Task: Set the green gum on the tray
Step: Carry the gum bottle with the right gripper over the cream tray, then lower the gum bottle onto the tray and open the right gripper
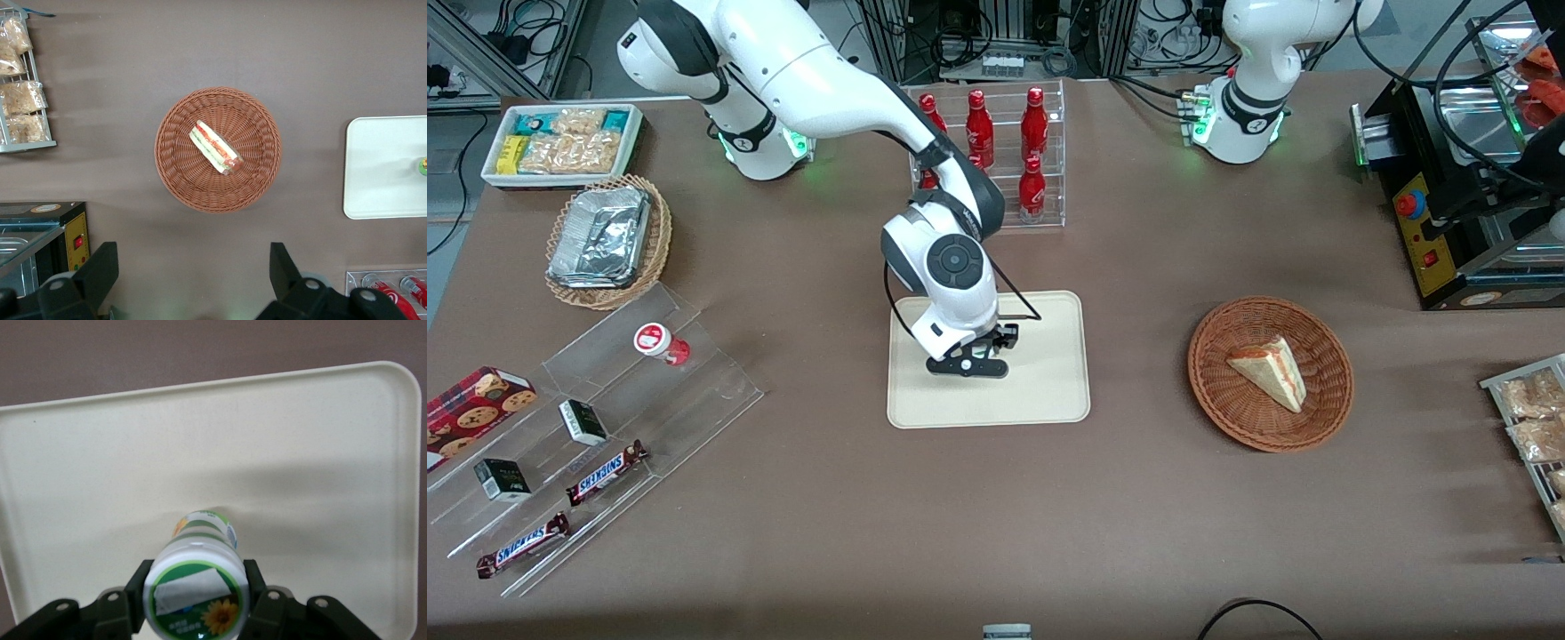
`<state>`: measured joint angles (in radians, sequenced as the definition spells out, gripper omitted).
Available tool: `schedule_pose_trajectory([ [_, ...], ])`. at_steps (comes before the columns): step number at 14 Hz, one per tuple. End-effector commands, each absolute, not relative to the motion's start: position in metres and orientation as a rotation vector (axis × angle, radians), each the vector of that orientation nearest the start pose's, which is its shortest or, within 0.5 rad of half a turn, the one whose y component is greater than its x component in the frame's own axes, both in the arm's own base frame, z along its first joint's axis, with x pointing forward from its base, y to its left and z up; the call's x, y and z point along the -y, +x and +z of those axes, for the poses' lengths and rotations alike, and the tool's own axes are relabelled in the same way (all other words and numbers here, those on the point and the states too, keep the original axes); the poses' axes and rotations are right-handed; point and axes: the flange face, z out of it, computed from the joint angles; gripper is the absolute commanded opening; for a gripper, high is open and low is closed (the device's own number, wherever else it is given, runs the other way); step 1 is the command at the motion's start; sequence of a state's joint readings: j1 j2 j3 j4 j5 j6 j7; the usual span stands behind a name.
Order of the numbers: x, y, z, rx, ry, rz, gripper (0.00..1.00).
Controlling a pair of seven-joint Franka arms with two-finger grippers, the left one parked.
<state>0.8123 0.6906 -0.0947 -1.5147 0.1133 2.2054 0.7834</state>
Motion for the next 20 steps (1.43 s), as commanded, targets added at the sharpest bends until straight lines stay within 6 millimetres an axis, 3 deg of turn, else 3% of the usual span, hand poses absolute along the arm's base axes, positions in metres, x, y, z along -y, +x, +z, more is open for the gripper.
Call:
schedule_pose_trajectory([
  [1,-0.490,0.528,0.248,-0.193,-3.098,0.024,0.00],
  [5,-0.492,0.525,0.234,-0.190,-3.106,0.030,0.00],
  [6,-0.491,0.526,0.232,-0.190,-3.109,0.029,0.04],
  [8,-0.492,0.526,0.226,-0.189,-3.103,0.014,0.46],
  [10,-0.492,0.527,0.225,-0.182,-3.096,-0.008,1.00],
  [17,-0.496,0.523,0.231,-0.106,-3.102,-0.021,1.00],
  [20,-0.489,0.526,0.239,-0.021,-3.119,-0.009,1.00],
])
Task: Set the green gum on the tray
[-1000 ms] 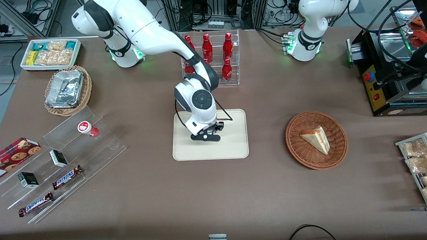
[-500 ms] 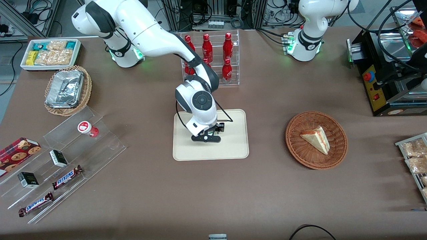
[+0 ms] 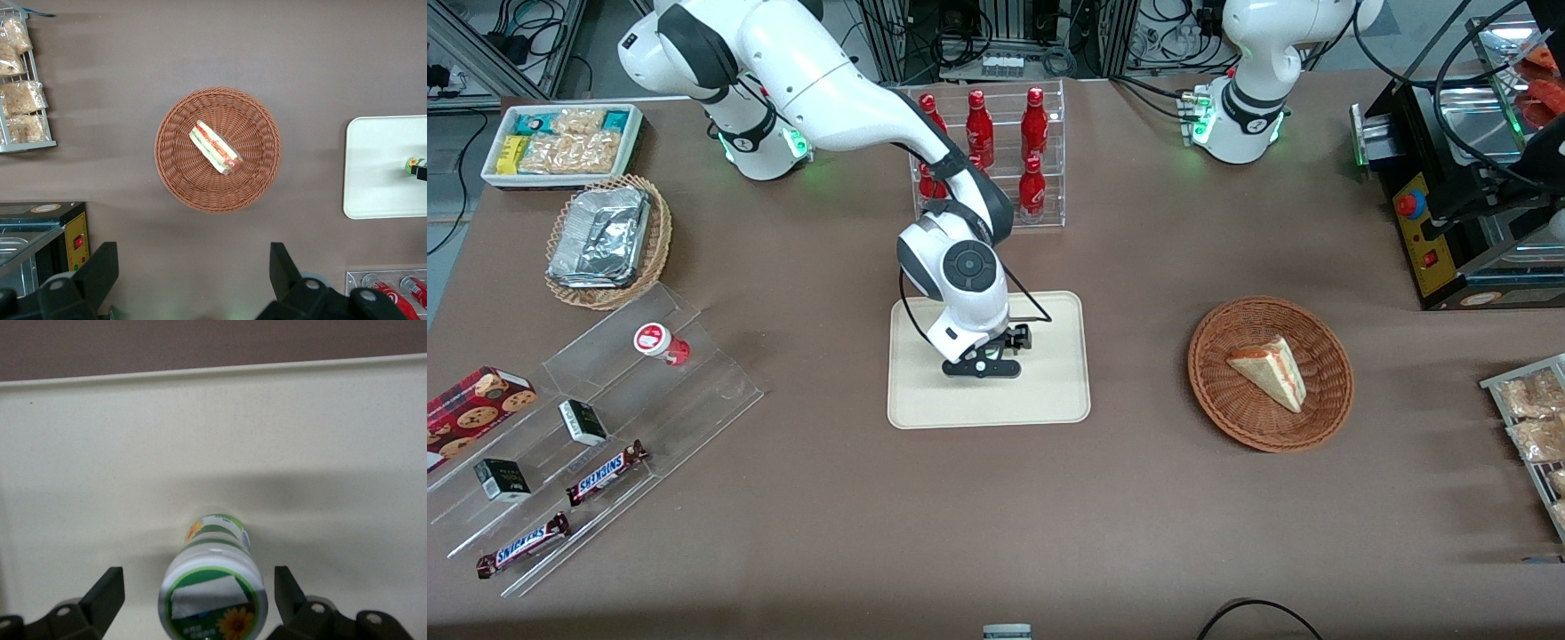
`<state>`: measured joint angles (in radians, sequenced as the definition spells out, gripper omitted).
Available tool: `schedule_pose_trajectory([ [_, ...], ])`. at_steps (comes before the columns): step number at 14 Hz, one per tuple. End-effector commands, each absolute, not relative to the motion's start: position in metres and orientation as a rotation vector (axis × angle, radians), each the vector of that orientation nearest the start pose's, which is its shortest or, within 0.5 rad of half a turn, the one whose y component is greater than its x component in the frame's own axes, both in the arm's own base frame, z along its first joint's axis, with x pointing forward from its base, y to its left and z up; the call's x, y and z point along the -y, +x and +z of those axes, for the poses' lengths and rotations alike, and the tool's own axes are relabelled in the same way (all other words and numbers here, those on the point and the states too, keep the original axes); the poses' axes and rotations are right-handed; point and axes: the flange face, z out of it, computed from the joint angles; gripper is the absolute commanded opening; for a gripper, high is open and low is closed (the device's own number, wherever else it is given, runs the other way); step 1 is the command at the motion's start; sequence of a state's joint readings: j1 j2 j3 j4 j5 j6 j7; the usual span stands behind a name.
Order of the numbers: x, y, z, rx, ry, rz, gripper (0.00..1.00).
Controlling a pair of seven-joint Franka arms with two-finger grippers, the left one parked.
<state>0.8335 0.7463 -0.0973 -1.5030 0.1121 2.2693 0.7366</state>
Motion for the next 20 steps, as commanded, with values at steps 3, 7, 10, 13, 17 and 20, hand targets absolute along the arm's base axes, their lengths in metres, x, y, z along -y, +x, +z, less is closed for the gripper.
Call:
schedule_pose_trajectory([
  [3,-0.479,0.530,0.271,0.044,-3.131,0.030,1.00],
  [7,-0.465,0.535,0.318,0.093,-3.124,0.046,1.00],
  [10,-0.456,0.532,0.356,0.220,-3.182,0.004,1.00],
  [13,-0.426,0.539,0.387,0.288,-3.252,0.014,1.00],
  [17,-0.371,0.557,0.430,0.412,-3.238,0.091,1.00],
  [20,-0.327,0.575,0.445,0.392,-3.190,0.157,1.00],
])
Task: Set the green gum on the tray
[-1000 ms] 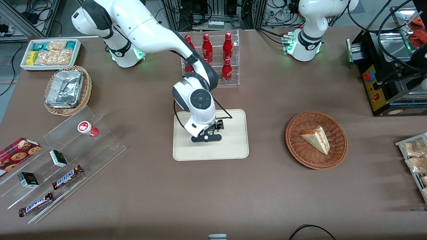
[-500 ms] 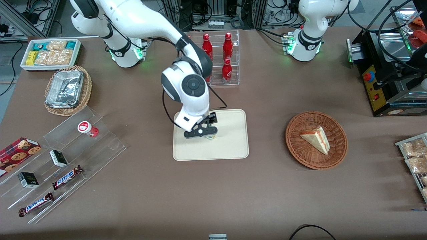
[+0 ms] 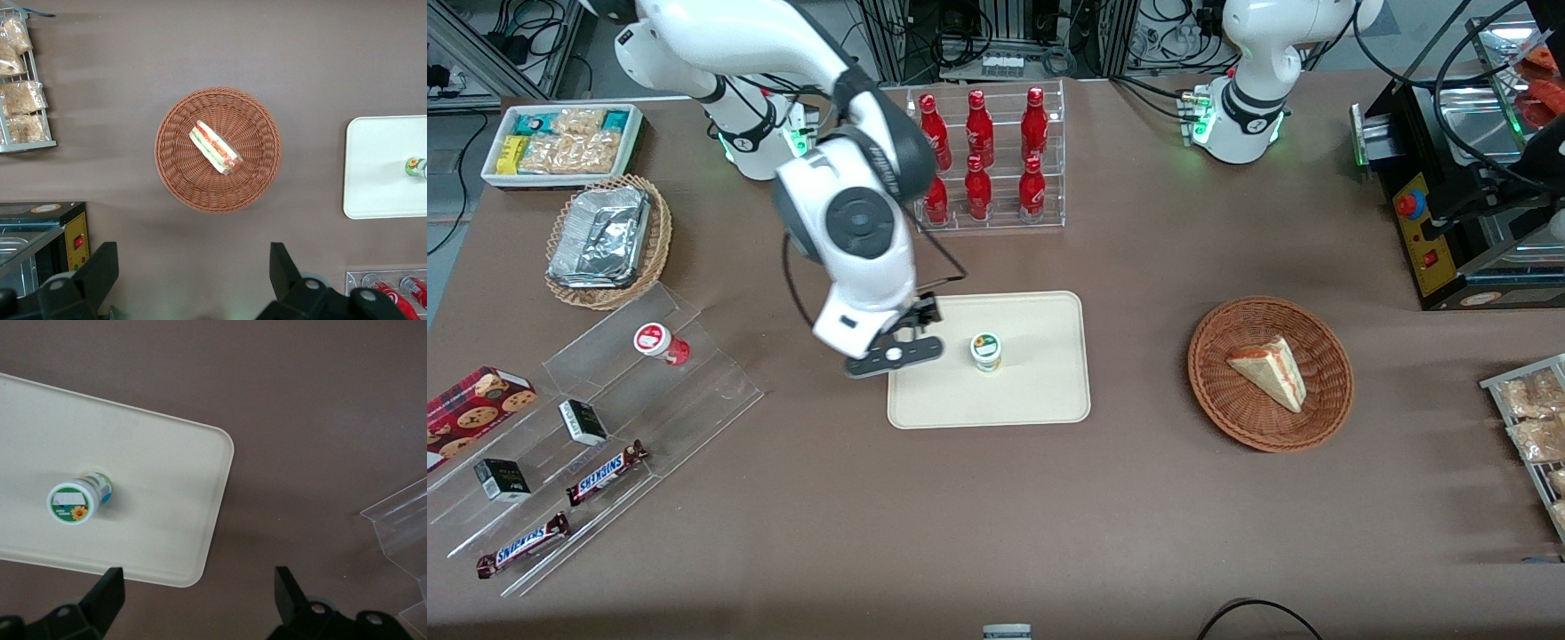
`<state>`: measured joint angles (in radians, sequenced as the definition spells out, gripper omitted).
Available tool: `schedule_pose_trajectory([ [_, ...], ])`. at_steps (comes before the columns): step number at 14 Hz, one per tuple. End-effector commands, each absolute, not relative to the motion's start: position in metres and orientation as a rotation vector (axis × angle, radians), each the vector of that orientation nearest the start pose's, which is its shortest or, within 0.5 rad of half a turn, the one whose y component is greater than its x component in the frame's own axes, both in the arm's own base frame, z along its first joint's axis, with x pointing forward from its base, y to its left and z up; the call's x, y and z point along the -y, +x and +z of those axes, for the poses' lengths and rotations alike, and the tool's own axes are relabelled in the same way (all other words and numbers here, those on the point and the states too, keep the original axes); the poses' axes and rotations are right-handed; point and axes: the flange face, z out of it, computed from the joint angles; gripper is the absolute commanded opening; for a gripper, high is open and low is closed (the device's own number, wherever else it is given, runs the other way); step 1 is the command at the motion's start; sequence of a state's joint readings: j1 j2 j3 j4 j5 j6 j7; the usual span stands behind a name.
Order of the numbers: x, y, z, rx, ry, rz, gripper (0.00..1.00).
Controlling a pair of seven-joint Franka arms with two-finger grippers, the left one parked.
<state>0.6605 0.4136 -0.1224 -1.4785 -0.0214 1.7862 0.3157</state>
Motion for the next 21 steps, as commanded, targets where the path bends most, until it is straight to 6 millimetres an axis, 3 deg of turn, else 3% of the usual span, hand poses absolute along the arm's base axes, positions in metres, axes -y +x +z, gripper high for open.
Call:
schedule_pose_trajectory([
  [1,-0.307,0.583,0.450,0.396,-3.170,0.174,1.00],
  [4,-0.261,0.600,0.463,0.304,-3.125,0.178,1.00],
  [9,-0.157,0.617,0.474,0.192,-3.104,0.168,1.00],
  [13,-0.082,0.607,0.491,0.048,-3.089,0.160,1.00],
  [17,-0.031,0.593,0.516,0.103,-3.080,0.114,1.00],
  [21,-0.008,0.571,0.534,0.092,-3.080,0.118,1.00],
])
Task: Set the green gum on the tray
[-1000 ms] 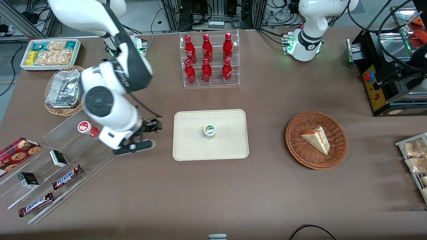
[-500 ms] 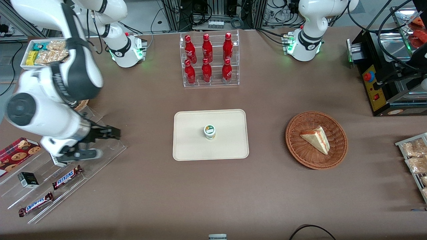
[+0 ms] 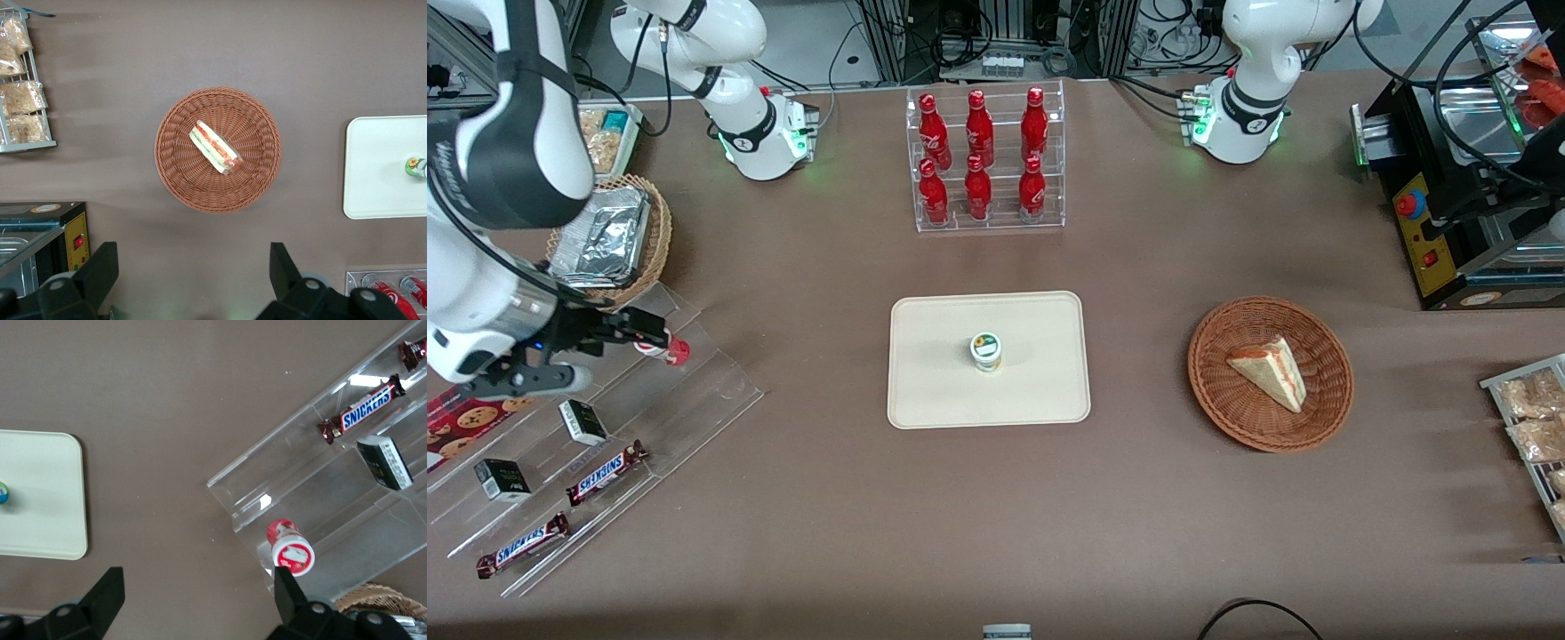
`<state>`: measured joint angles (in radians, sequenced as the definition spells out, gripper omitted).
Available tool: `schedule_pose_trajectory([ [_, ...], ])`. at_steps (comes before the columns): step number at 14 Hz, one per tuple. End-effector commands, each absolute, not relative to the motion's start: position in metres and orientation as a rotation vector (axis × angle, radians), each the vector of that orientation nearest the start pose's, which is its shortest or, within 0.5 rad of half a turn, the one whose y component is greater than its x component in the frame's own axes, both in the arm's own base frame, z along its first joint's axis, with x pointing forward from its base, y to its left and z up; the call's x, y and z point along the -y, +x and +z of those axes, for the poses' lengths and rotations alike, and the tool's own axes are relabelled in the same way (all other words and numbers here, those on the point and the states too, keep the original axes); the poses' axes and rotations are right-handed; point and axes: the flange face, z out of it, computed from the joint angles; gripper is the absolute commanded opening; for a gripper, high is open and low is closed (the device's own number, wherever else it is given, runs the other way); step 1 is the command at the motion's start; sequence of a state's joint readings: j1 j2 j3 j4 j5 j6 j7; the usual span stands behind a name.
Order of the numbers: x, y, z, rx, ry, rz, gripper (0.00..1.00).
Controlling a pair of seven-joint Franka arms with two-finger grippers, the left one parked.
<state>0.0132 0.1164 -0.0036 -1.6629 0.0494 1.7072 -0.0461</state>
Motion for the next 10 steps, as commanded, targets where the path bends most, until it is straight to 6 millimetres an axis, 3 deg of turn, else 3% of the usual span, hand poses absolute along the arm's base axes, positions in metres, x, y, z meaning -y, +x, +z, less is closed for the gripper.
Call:
schedule_pose_trajectory([
  [1,0.003,0.565,0.541,0.075,-3.079,0.131,1.00],
  [10,0.014,0.533,0.573,0.063,-3.097,0.255,1.00],
])
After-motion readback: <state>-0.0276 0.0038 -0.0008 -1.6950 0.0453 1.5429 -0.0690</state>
